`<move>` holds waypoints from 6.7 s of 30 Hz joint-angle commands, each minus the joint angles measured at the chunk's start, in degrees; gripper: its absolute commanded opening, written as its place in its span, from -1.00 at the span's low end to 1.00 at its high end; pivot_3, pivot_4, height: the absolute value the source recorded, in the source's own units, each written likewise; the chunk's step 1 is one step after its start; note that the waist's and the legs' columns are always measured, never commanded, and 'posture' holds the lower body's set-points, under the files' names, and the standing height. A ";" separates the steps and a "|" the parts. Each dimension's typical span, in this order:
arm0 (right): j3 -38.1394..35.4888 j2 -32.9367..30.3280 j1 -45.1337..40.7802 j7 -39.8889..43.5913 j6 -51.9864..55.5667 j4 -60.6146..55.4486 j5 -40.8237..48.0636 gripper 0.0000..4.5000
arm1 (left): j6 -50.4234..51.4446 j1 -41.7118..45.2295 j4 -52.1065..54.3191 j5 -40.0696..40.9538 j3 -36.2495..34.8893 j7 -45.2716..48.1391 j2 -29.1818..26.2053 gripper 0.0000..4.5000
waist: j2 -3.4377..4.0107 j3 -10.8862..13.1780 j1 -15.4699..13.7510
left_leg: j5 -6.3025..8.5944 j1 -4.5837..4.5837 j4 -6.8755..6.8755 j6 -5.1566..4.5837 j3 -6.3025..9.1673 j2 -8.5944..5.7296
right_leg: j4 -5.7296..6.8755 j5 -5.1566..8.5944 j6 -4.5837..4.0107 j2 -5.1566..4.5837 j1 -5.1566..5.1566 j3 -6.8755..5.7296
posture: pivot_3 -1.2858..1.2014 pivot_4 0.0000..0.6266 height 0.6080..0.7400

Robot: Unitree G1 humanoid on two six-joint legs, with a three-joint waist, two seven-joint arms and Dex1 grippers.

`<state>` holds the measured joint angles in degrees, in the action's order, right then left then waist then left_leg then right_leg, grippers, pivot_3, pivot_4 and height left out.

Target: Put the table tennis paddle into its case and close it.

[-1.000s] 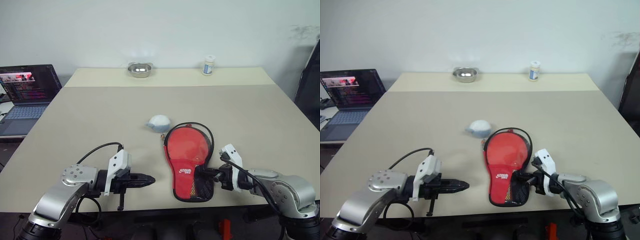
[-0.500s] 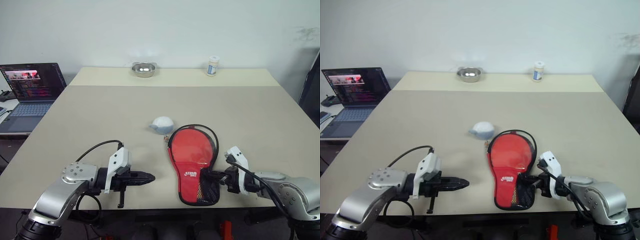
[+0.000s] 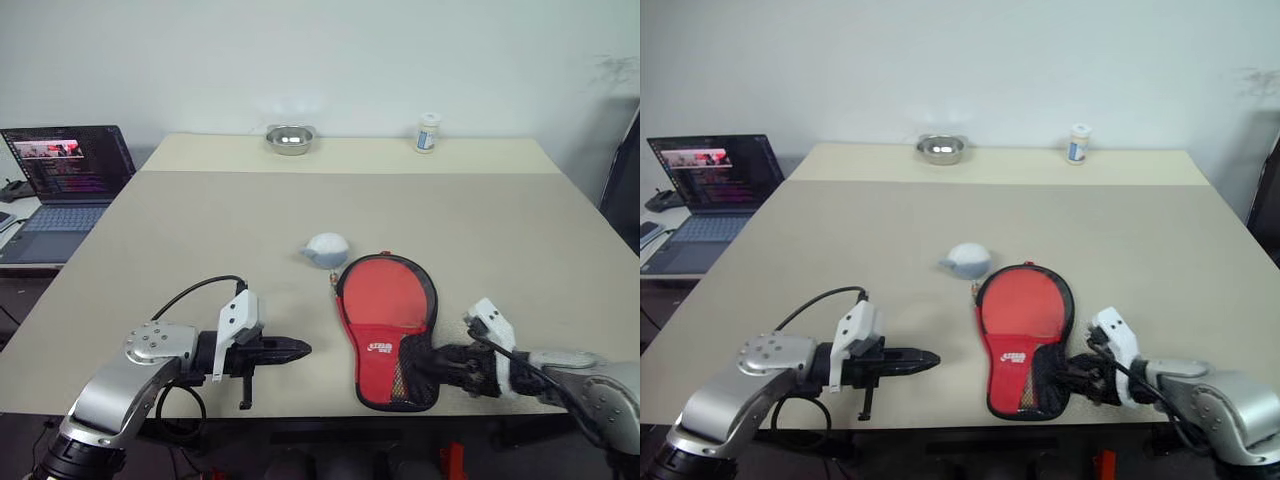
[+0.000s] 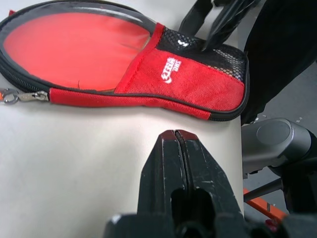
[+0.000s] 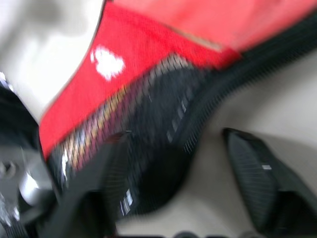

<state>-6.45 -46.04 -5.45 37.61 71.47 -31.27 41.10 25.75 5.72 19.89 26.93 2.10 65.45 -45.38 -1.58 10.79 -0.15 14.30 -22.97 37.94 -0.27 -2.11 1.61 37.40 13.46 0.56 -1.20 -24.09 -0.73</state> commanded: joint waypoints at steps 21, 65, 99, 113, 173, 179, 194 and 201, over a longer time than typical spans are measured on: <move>19.39 19.75 -27.47 7.83 -39.05 34.27 -22.38 1.00 | 1.31 7.53 -8.06 2.12 -8.10 -7.33 2.84 -0.27 | -0.01 0.01 0.14 | 0.00 -0.12 0.01 0.00 0.00 -0.02 | -0.03 -0.11 0.11 0.02 -0.07 -0.01 | 0.03 -0.52 1.00; 23.13 24.84 -23.00 1.41 -33.78 33.80 -32.29 1.00 | -23.99 54.36 -82.59 -24.50 3.27 -13.65 24.78 -0.34 | -0.19 -0.11 0.51 | -0.01 0.03 0.14 0.01 0.05 -0.04 | 0.47 -0.09 0.08 0.23 -0.06 -0.04 | 0.03 -0.52 1.00; 29.00 29.30 -15.41 1.16 -30.21 35.75 -37.12 1.00 | -37.21 76.54 -98.02 -47.48 10.72 -45.91 55.73 -0.86 | -0.34 -1.29 1.47 | 0.00 0.22 0.05 0.02 0.00 -0.08 | 0.43 -0.06 0.13 0.24 0.06 -0.05 | 0.03 -0.52 1.00; 27.17 30.12 -19.87 1.47 -31.68 38.91 -36.87 1.00 | -37.70 74.29 -97.68 -46.93 9.60 -37.13 51.97 0.71 | -0.31 -1.40 1.98 | 0.00 0.39 0.03 0.01 -0.03 -0.05 | 0.46 -0.05 0.13 0.28 0.15 -0.06 | 0.03 -0.52 1.00; 11.30 24.50 -61.25 -7.69 -65.54 98.27 -42.64 0.83 | -29.39 36.03 -59.15 -24.38 9.57 -9.19 37.63 0.72 | -0.36 -0.77 0.69 | 0.08 0.00 0.00 0.13 -0.09 -0.06 | 0.38 -0.16 -0.19 0.14 -0.12 0.08 | 0.03 -0.52 1.00; 13.41 23.97 -60.27 -11.20 -69.30 100.27 -48.02 -0.03 | -30.57 35.38 -60.93 -25.76 10.72 -9.21 37.91 0.72 | -0.33 -0.79 0.75 | 0.08 0.04 0.00 0.13 -0.09 -0.05 | 0.44 -0.16 -0.19 0.14 -0.10 0.09 | 0.03 -0.52 1.00; 12.86 12.96 -46.42 -6.07 -65.89 75.71 -50.75 -0.98 | -33.73 37.14 -73.40 -27.45 11.20 -11.18 40.82 0.72 | -0.02 -0.99 -0.72 | 0.08 0.04 0.11 0.13 0.05 -0.26 | 0.37 -0.07 0.03 0.02 0.08 -0.02 | 0.03 -0.52 1.00; 8.84 -0.79 -24.00 6.46 -48.69 40.37 -46.82 -0.98 | -35.45 39.91 -79.45 -28.68 11.77 -11.40 42.42 0.72 | 0.54 -1.34 -1.69 | 0.09 0.13 0.15 0.11 0.20 -0.51 | 0.20 0.04 0.37 -0.14 0.34 -0.09 | 0.03 -0.52 1.00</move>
<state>6.32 -43.35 -31.39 41.91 17.92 15.96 -6.61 -10.55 47.49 -54.78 1.26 11.94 54.37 -3.02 -1.04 9.44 -1.85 14.38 -22.88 38.10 -0.16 -1.80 1.05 37.56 13.51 0.95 -1.37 -23.70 -0.91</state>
